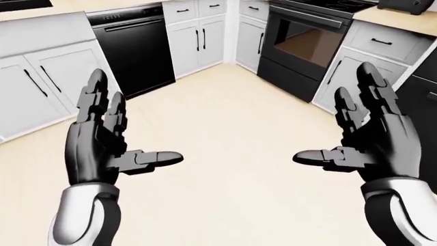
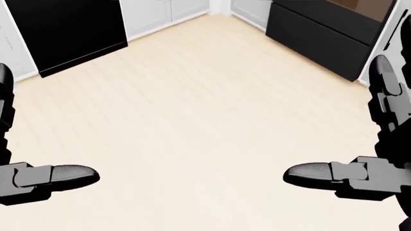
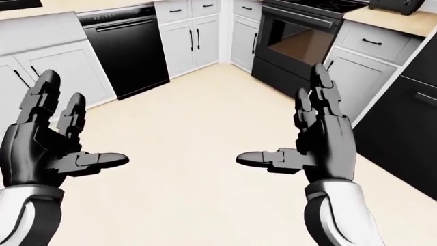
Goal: Navigate to the stove.
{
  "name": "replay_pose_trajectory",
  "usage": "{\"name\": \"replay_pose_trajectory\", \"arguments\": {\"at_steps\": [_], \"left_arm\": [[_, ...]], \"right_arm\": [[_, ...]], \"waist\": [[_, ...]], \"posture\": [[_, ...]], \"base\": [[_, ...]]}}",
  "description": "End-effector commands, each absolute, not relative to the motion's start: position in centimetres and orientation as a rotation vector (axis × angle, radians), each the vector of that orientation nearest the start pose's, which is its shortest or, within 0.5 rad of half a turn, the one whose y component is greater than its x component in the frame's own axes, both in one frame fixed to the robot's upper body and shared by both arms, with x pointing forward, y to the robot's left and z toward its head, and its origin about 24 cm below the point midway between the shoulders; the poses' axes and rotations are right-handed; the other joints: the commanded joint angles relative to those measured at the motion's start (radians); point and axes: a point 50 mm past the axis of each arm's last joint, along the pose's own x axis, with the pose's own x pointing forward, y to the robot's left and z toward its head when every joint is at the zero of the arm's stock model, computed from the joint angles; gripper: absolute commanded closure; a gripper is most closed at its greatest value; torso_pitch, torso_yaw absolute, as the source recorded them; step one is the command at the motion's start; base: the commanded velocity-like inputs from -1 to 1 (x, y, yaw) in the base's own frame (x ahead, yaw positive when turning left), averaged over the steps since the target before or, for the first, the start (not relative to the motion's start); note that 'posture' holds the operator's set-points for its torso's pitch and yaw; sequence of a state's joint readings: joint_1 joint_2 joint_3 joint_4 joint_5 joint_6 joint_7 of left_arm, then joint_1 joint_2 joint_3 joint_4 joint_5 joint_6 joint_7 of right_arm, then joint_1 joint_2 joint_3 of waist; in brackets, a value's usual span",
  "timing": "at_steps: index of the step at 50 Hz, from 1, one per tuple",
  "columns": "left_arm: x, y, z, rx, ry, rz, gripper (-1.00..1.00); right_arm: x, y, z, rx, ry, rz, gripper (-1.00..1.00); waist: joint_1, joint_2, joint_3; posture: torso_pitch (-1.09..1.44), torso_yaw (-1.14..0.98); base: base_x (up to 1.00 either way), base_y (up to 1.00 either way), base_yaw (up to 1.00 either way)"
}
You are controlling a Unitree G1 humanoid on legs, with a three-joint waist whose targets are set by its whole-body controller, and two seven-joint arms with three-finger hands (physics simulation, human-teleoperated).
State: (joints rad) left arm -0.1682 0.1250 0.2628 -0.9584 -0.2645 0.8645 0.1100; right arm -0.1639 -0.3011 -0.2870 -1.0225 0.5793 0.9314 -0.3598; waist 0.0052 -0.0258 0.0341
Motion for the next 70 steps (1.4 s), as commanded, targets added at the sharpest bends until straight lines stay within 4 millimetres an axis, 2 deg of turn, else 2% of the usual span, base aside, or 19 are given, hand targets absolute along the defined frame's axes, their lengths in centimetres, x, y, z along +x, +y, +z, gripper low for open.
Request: {"name": "replay_pose_trajectory", "arguments": {"at_steps": [1, 26, 27, 28, 29, 36, 41, 43, 44, 45, 47, 48, 54, 57, 59, 60, 61, 64, 70], "left_arm": [[20.49, 18.20, 21.95, -0.039, -0.364, 0.086, -1.00], [20.41, 18.20, 21.87, -0.039, -0.364, 0.086, -1.00], [20.39, 18.20, 21.90, -0.039, -0.364, 0.087, -1.00], [20.40, 18.22, 21.89, -0.040, -0.364, 0.087, -1.00], [20.42, 18.20, 21.86, -0.038, -0.364, 0.088, -1.00], [20.38, 18.18, 21.87, -0.038, -0.364, 0.087, -1.00], [20.47, 18.13, 21.85, -0.037, -0.363, 0.085, -1.00], [20.45, 18.17, 21.98, -0.038, -0.364, 0.086, -1.00], [20.43, 18.16, 21.98, -0.039, -0.364, 0.085, -1.00], [20.44, 18.14, 21.94, -0.038, -0.363, 0.085, -1.00], [20.42, 18.12, 21.91, -0.037, -0.362, 0.084, -1.00], [20.42, 18.15, 21.91, -0.038, -0.362, 0.085, -1.00], [20.39, 18.14, 21.88, -0.038, -0.362, 0.084, -1.00], [20.41, 18.17, 21.87, -0.038, -0.362, 0.086, -1.00], [20.43, 18.19, 21.80, -0.038, -0.362, 0.086, -1.00], [20.46, 18.20, 21.75, -0.038, -0.361, 0.086, -1.00], [20.45, 18.21, 21.76, -0.038, -0.362, 0.087, -1.00], [20.43, 18.23, 21.72, -0.037, -0.361, 0.089, -1.00], [20.44, 18.17, 21.70, -0.040, -0.360, 0.088, -1.00]], "right_arm": [[19.51, -18.49, 22.70, 0.034, -0.326, -0.107, -1.00], [19.47, -18.49, 22.59, 0.036, -0.332, -0.106, -1.00], [19.47, -18.50, 22.56, 0.036, -0.332, -0.106, -1.00], [19.47, -18.49, 22.55, 0.037, -0.332, -0.106, -1.00], [19.48, -18.46, 22.53, 0.034, -0.331, -0.103, -1.00], [19.43, -18.50, 22.61, 0.036, -0.333, -0.103, -1.00], [19.45, -18.46, 22.70, 0.037, -0.333, -0.101, -1.00], [19.47, -18.43, 22.65, 0.036, -0.331, -0.100, -1.00], [19.48, -18.42, 22.68, 0.036, -0.331, -0.100, -1.00], [19.47, -18.43, 22.66, 0.036, -0.331, -0.101, -1.00], [19.47, -18.45, 22.64, 0.037, -0.331, -0.101, -1.00], [19.47, -18.45, 22.65, 0.037, -0.332, -0.101, -1.00], [19.45, -18.41, 22.65, 0.037, -0.332, -0.100, -1.00], [19.44, -18.37, 22.62, 0.038, -0.330, -0.099, -1.00], [19.43, -18.38, 22.57, 0.038, -0.331, -0.098, -1.00], [19.43, -18.37, 22.52, 0.039, -0.330, -0.098, -1.00], [19.43, -18.38, 22.53, 0.039, -0.331, -0.098, -1.00], [19.40, -18.47, 22.54, 0.044, -0.334, -0.101, -1.00], [19.39, -18.47, 22.52, 0.042, -0.332, -0.099, -1.00]], "waist": [[-0.001, 0.005, -0.019], [0.004, 0.004, -0.011], [0.003, 0.007, -0.026], [0.003, 0.013, -0.004], [0.002, 0.017, 0.005], [0.002, 0.040, 0.006], [0.007, 0.020, 0.009], [0.006, -0.018, 0.009], [0.006, -0.051, 0.002], [-0.005, -0.021, 0.008], [0.002, -0.037, 0.007], [0.000, -0.035, 0.002], [0.002, 0.006, 0.009], [-0.007, 0.054, 0.004], [-0.009, 0.117, -0.020], [0.004, 0.066, -0.002], [-0.002, 0.088, 0.000], [0.005, 0.073, -0.010], [0.011, 0.011, 0.000]], "posture": [[0.00, 0.00], [0.00, 0.00], [0.00, 0.00], [0.00, 0.00], [0.00, 0.00], [0.00, 0.00], [0.00, 0.00], [0.00, 0.00], [0.00, 0.00], [0.00, 0.00], [0.00, 0.00], [0.00, 0.00], [0.00, 0.00], [0.00, 0.00], [0.00, 0.00], [0.00, 0.00], [0.00, 0.00], [0.00, 0.00], [0.00, 0.00]], "base": [[0.02, 0.00, 0.00], [0.02, 0.00, 0.00], [0.14, -0.02, 0.00], [0.15, -0.03, 0.00], [0.15, -0.02, 0.00], [0.15, -0.01, 0.00], [0.15, -0.01, 0.00], [0.15, 0.00, 0.00], [0.15, 0.00, 0.00], [0.14, 0.00, 0.00], [0.15, 0.00, 0.00], [0.15, 0.00, 0.00], [0.15, 0.00, 0.00], [0.16, 0.00, 0.00], [0.15, 0.00, 0.00], [0.15, 0.00, 0.00], [0.16, 0.00, 0.00], [0.15, 0.00, 0.00], [0.15, 0.00, 0.00]]}}
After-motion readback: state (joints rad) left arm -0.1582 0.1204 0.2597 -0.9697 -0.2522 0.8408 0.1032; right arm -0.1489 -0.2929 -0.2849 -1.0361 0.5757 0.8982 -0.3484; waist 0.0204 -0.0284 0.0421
